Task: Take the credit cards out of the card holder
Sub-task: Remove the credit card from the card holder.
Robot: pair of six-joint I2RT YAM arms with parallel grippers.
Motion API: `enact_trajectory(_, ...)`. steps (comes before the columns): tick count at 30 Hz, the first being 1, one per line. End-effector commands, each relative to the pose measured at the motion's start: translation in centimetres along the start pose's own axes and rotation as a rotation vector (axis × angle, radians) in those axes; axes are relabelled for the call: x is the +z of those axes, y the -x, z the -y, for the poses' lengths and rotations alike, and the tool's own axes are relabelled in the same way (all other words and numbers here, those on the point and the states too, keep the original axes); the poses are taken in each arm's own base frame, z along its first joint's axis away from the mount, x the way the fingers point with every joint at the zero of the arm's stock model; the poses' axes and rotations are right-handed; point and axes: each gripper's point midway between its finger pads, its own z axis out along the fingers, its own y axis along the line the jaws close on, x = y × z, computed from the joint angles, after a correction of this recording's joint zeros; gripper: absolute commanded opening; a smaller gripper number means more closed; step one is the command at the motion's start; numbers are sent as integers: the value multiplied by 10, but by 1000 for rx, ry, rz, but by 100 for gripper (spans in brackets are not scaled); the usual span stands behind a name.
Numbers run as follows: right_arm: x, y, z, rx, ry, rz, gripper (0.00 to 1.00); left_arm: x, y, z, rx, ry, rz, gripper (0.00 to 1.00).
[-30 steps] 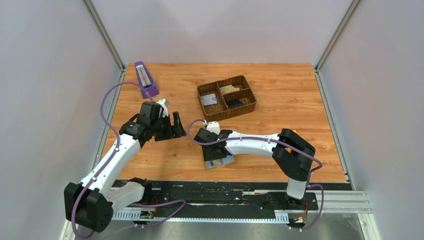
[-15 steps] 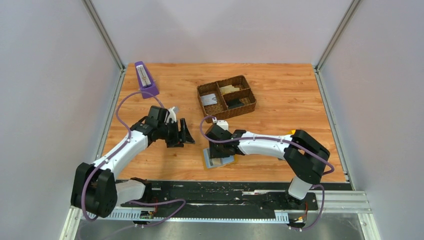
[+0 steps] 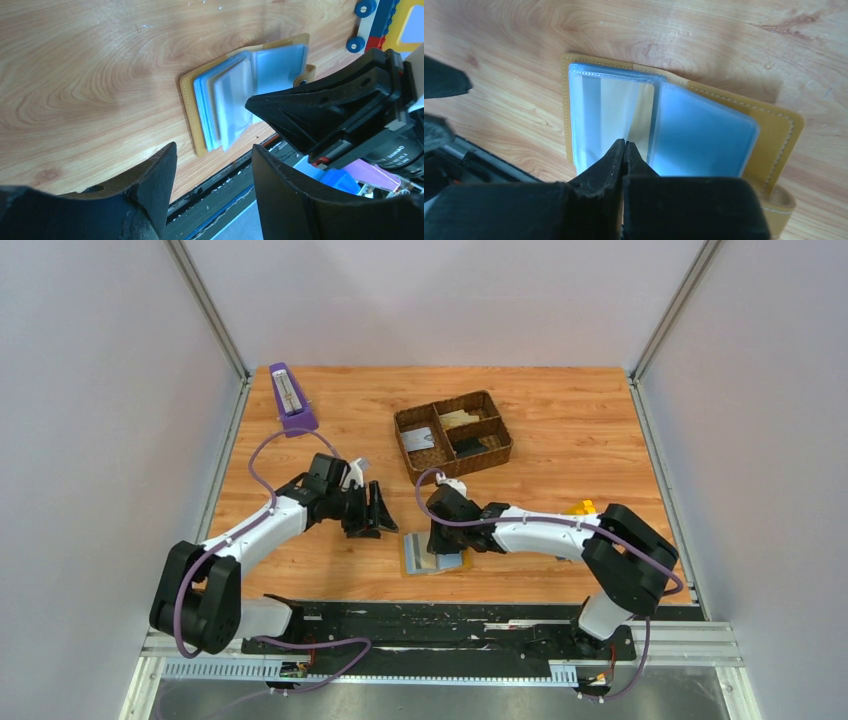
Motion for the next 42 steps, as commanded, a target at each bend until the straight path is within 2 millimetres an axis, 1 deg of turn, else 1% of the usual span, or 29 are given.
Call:
enact_trajectory(1,-18,17,-27,20,213,52,0,7,-2,3,-11,-37,-13,63)
enact_trajectory(2,-21,21,-30,27,245,69,0,8,-2,3,-12,-43,-16,61)
enact_trajectory(3,-24,20,-29,33,276,71,0,10,-3,2,-14,-43,-21,60)
enact_trajectory(7,-35,28,-29,48,367,112,0,14,-5,4,-14,-69,-33,55)
enact_trajectory(9,-37,31,-27,52,388,118,0,17,-6,6,-17,-96,-40,50)
enact_trajectory(11,-38,31,-25,49,398,120,0,20,-6,18,-7,-173,-46,45)
enact_trajectory(12,-39,31,-24,48,403,119,0,21,-8,21,-23,-187,-56,41)
enact_trajectory(13,-39,31,-23,49,407,118,0,24,-9,26,-13,-211,-62,38)
enact_trajectory(15,-39,30,-23,50,418,118,0,30,-11,30,-12,-212,-78,30)
enact_trajectory(19,-39,29,-24,53,433,116,0,42,-16,30,-23,-199,-110,22)
enact_trajectory(22,-39,27,-24,51,438,109,0,47,-17,30,-35,-200,-123,21)
enact_trajectory(24,-39,27,-24,52,440,105,1,49,-18,34,-28,-215,-130,21)
enact_trajectory(28,-42,29,-20,56,415,105,9,53,-22,46,-18,-254,-155,21)
enact_trajectory(31,-45,32,-16,59,388,111,19,57,-24,56,-3,-289,-160,22)
enact_trajectory(32,-45,32,-14,64,372,108,23,60,-27,57,0,-291,-174,22)
enact_trajectory(33,-46,34,-9,71,348,112,27,61,-27,61,3,-301,-174,22)
enact_trajectory(34,-47,33,-5,75,321,107,28,64,-29,64,12,-311,-183,22)
enact_trajectory(37,-56,33,6,80,266,112,29,66,-28,74,26,-335,-180,23)
enact_trajectory(40,-70,37,10,84,254,140,29,71,-24,80,53,-335,-166,24)
enact_trajectory(41,-76,39,9,83,260,153,29,74,-25,79,51,-329,-175,24)
enact_trajectory(42,-82,41,8,82,263,163,29,76,-24,81,57,-339,-176,24)
